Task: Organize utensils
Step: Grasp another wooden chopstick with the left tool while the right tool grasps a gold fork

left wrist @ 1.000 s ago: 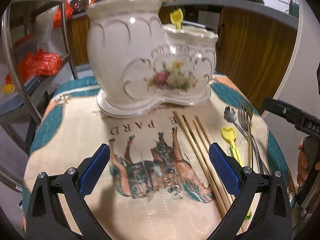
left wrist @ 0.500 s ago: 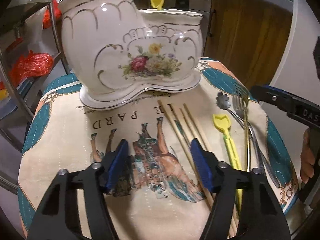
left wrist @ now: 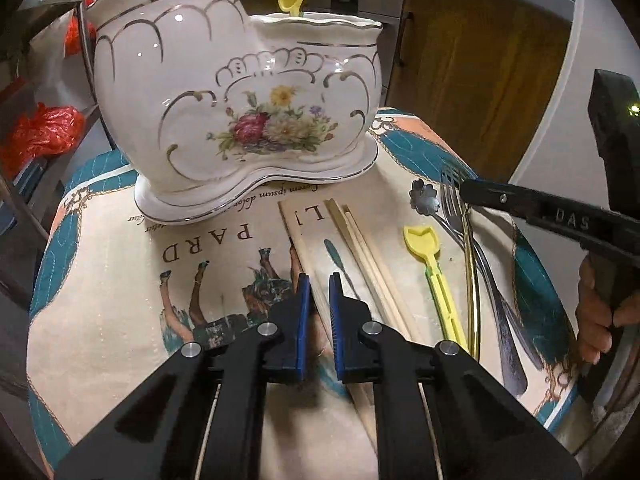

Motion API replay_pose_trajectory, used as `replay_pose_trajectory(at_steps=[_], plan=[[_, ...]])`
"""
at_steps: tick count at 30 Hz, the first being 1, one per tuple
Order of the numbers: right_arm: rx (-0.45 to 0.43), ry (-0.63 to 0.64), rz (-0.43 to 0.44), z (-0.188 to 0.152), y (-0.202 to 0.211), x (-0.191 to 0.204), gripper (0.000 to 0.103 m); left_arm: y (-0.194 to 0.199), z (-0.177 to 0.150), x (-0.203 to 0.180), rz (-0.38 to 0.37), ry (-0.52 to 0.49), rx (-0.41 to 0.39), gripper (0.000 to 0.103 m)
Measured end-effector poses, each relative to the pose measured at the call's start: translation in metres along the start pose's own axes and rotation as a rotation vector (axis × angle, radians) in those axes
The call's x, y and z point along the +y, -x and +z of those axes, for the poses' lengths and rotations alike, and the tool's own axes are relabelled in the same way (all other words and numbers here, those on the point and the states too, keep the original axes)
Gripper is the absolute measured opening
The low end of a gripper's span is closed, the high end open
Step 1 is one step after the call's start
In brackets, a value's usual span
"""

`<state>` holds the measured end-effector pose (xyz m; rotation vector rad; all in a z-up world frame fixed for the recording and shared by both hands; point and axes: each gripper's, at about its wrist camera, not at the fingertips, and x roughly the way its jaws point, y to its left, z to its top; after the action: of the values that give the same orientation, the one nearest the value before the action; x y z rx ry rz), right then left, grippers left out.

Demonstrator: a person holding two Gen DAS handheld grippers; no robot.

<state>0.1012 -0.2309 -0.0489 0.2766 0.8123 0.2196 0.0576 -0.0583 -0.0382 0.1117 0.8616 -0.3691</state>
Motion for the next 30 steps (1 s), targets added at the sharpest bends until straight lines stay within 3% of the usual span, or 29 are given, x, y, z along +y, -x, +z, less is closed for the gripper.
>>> replay_pose_trajectory(at_steps=[6,15,20,24,27,29,30], plan=[[-0.015,0.02,-0.006,-0.003,0.015,-0.006,0.017,0.01,-0.006,0.012,0.04,-0.067,0.01,0.006],[0.007,0.004,-0.013,0.001,0.009,-0.012,0.016,0.015,-0.01,0.023,0.029,-0.079,0.02,0.006],[0.038,-0.023,-0.011,0.003,-0.001,-0.016,0.03,0.012,-0.007,0.021,0.017,-0.08,0.025,0.006],[0.041,-0.026,-0.014,0.009,-0.008,-0.017,0.031,0.005,-0.004,0.016,0.026,-0.085,0.025,0.007],[0.038,-0.039,-0.011,0.011,-0.01,-0.019,0.031,0.003,-0.002,0.014,0.031,-0.087,0.025,0.008],[0.038,-0.045,-0.018,0.01,-0.009,-0.021,0.018,0.002,-0.001,0.012,0.034,-0.091,0.023,0.008],[0.039,-0.056,-0.005,0.01,-0.008,-0.023,0.017,0.003,-0.002,0.013,0.031,-0.091,0.022,0.008]])
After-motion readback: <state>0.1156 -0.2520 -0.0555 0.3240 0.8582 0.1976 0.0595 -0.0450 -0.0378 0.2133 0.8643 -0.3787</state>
